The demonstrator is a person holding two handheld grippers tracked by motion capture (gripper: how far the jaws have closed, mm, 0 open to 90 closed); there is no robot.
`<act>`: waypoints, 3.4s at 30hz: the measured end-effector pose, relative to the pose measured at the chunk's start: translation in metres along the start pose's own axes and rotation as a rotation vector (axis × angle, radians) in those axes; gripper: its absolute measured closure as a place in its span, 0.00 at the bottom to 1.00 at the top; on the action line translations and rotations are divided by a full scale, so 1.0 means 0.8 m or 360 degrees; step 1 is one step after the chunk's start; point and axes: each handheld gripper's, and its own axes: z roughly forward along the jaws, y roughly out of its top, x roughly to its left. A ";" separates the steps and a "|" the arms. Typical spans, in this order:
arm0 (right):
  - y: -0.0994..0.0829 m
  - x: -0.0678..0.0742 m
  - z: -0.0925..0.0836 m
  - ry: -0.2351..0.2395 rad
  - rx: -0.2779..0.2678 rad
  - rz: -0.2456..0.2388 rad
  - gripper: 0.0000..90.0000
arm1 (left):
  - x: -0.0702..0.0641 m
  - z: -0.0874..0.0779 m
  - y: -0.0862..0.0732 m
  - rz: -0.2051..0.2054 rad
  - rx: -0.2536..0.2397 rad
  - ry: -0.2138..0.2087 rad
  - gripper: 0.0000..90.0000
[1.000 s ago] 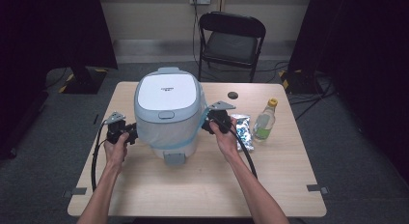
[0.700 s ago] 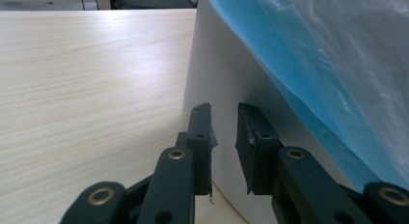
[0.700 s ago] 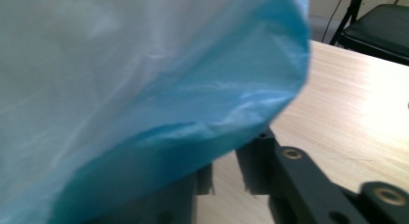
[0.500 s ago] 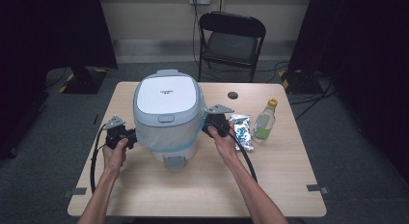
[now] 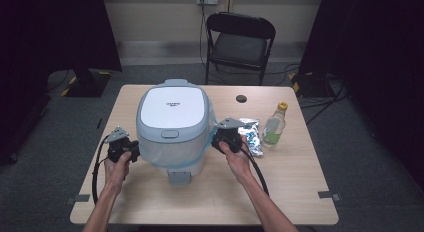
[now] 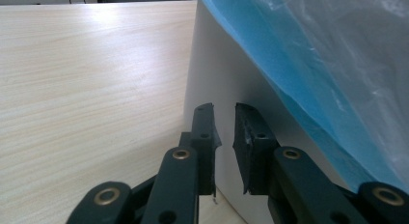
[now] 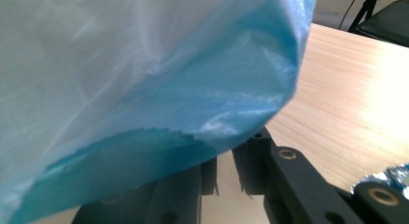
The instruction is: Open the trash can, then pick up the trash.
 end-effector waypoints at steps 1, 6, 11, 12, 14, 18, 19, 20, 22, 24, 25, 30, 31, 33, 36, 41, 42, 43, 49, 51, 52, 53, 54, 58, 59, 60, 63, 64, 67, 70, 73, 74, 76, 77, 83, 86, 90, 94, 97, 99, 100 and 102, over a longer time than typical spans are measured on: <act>-0.002 0.000 -0.003 0.0003 0.0003 -0.0005 0.87 | -0.003 -0.001 0.000 0.0016 0.0011 -0.0004 0.87; -0.012 -0.003 -0.021 0.0004 0.0001 -0.0005 0.84 | -0.020 -0.001 0.001 0.0074 0.0047 -0.0009 0.87; -0.019 -0.008 -0.037 0.0008 0.0016 -0.0004 0.84 | -0.032 -0.001 -0.006 0.0080 0.0028 -0.0051 0.87; -0.020 -0.008 -0.039 0.0005 0.0019 -0.0009 0.84 | -0.035 -0.001 -0.007 0.0070 0.0020 -0.0052 0.87; -0.022 -0.004 -0.045 0.0001 0.0027 -0.0026 0.87 | -0.039 -0.003 -0.008 0.0066 0.0021 -0.0040 0.87; -0.023 -0.002 -0.047 0.0002 0.0026 -0.0031 0.86 | -0.039 -0.004 -0.008 0.0065 0.0020 0.0003 0.81; -0.023 -0.003 -0.047 0.0000 0.0027 -0.0031 0.84 | -0.037 -0.004 -0.008 0.0059 0.0020 0.0009 0.78; -0.023 -0.005 -0.046 0.0004 0.0029 -0.0021 0.79 | -0.037 -0.004 -0.009 0.0045 0.0020 0.0016 0.74; -0.023 -0.010 -0.047 -0.0013 0.0036 -0.0012 0.63 | -0.034 -0.004 -0.009 -0.0024 0.0027 0.0057 0.64; -0.027 -0.019 -0.048 0.0036 0.0033 0.0007 0.54 | -0.029 -0.007 -0.009 -0.0073 0.0050 0.0040 0.48; -0.029 -0.022 -0.050 0.0053 0.0029 0.0011 0.47 | -0.026 -0.009 -0.010 -0.0083 0.0048 0.0015 0.44; -0.036 -0.032 -0.052 0.0127 0.0084 -0.0006 0.45 | -0.016 -0.018 -0.024 -0.0062 0.0109 0.0081 0.38; -0.037 -0.034 -0.054 0.0148 0.0090 0.0004 0.44 | -0.013 -0.020 -0.028 -0.0046 0.0144 0.0122 0.38; -0.039 -0.038 -0.058 0.0167 0.0104 -0.0002 0.43 | -0.008 -0.023 -0.039 -0.0030 0.0196 0.0169 0.36; -0.041 -0.041 -0.066 0.0206 0.0139 -0.0021 0.43 | -0.001 -0.023 -0.053 -0.0012 0.0275 0.0213 0.35; -0.045 -0.047 -0.082 0.0325 0.0089 0.0011 0.40 | 0.004 -0.021 -0.061 0.0007 0.0338 0.0318 0.32; -0.043 -0.046 -0.083 0.0340 0.0105 -0.0002 0.40 | 0.004 -0.019 -0.062 0.0015 0.0351 0.0331 0.31; -0.042 -0.044 -0.085 0.0325 0.0118 -0.0037 0.40 | 0.006 -0.018 -0.064 0.0030 0.0363 0.0336 0.30; -0.039 -0.042 -0.105 0.0323 0.0093 -0.0042 0.40 | 0.012 -0.014 -0.070 0.0071 0.0390 0.0408 0.25; -0.034 -0.042 -0.113 0.0312 0.0077 -0.0048 0.40 | 0.012 -0.013 -0.070 0.0073 0.0392 0.0412 0.22; -0.031 -0.042 -0.118 0.0312 0.0062 -0.0043 0.41 | 0.012 -0.012 -0.070 0.0073 0.0393 0.0408 0.22; -0.028 -0.041 -0.122 0.0305 0.0057 -0.0048 0.41 | 0.012 -0.012 -0.070 0.0076 0.0396 0.0408 0.21; -0.025 -0.040 -0.125 0.0306 0.0053 -0.0062 0.42 | 0.012 -0.012 -0.070 0.0077 0.0396 0.0407 0.21; -0.014 -0.035 -0.136 0.0301 0.0019 -0.0076 0.51 | 0.012 -0.012 -0.069 0.0088 0.0405 0.0402 0.19; -0.011 -0.034 -0.139 0.0312 0.0017 -0.0087 0.52 | 0.012 -0.012 -0.069 0.0091 0.0408 0.0402 0.18; -0.008 -0.033 -0.141 0.0311 0.0012 -0.0097 0.53 | 0.012 -0.012 -0.069 0.0088 0.0406 0.0401 0.18; 0.004 -0.029 -0.150 0.0314 -0.0021 -0.0118 0.53 | 0.012 -0.012 -0.069 0.0091 0.0411 0.0391 0.18; 0.009 -0.028 -0.154 0.0312 -0.0037 -0.0125 0.52 | 0.012 -0.012 -0.069 0.0092 0.0411 0.0394 0.18; 0.021 -0.027 -0.164 0.0305 -0.0083 -0.0143 0.51 | 0.012 -0.012 -0.069 0.0092 0.0411 0.0394 0.18; 0.032 -0.023 -0.171 0.0320 -0.0113 -0.0156 0.51 | 0.012 -0.012 -0.069 0.0092 0.0411 0.0394 0.18; 0.049 -0.012 -0.176 0.0360 -0.0155 -0.0177 0.55 | 0.012 -0.012 -0.069 0.0092 0.0411 0.0395 0.18; 0.056 -0.007 -0.180 0.0343 -0.0185 -0.0207 0.57 | 0.012 -0.012 -0.069 0.0092 0.0411 0.0395 0.18; 0.068 0.000 -0.189 0.0376 -0.0230 -0.0233 0.60 | 0.012 -0.012 -0.069 0.0092 0.0411 0.0396 0.18; 0.074 0.004 -0.191 0.0389 -0.0244 -0.0241 0.61 | 0.012 -0.012 -0.069 0.0092 0.0411 0.0395 0.18; 0.101 0.025 -0.195 0.0514 -0.0286 -0.0301 0.65 | 0.012 -0.012 -0.069 0.0092 0.0411 0.0394 0.18; 0.109 0.039 -0.189 0.0565 -0.0290 -0.0342 0.68 | 0.012 -0.012 -0.069 0.0091 0.0411 0.0393 0.18; 0.114 0.060 -0.176 0.0631 -0.0251 -0.0407 0.73 | 0.012 -0.012 -0.069 0.0090 0.0411 0.0391 0.18; 0.116 0.072 -0.160 0.0692 -0.0210 -0.0428 0.78 | 0.012 -0.012 -0.069 0.0091 0.0411 0.0391 0.18; 0.117 0.078 -0.153 0.0733 -0.0204 -0.0443 0.85 | 0.012 -0.012 -0.069 0.0091 0.0411 0.0394 0.18; 0.118 0.084 -0.150 0.0745 -0.0202 -0.0476 0.88 | 0.012 -0.012 -0.069 0.0091 0.0411 0.0394 0.18; 0.119 0.088 -0.150 0.0753 -0.0200 -0.0489 0.90 | 0.012 -0.012 -0.069 0.0091 0.0411 0.0393 0.18; 0.121 0.095 -0.148 0.0758 -0.0186 -0.0515 0.92 | 0.012 -0.012 -0.069 0.0091 0.0410 0.0394 0.18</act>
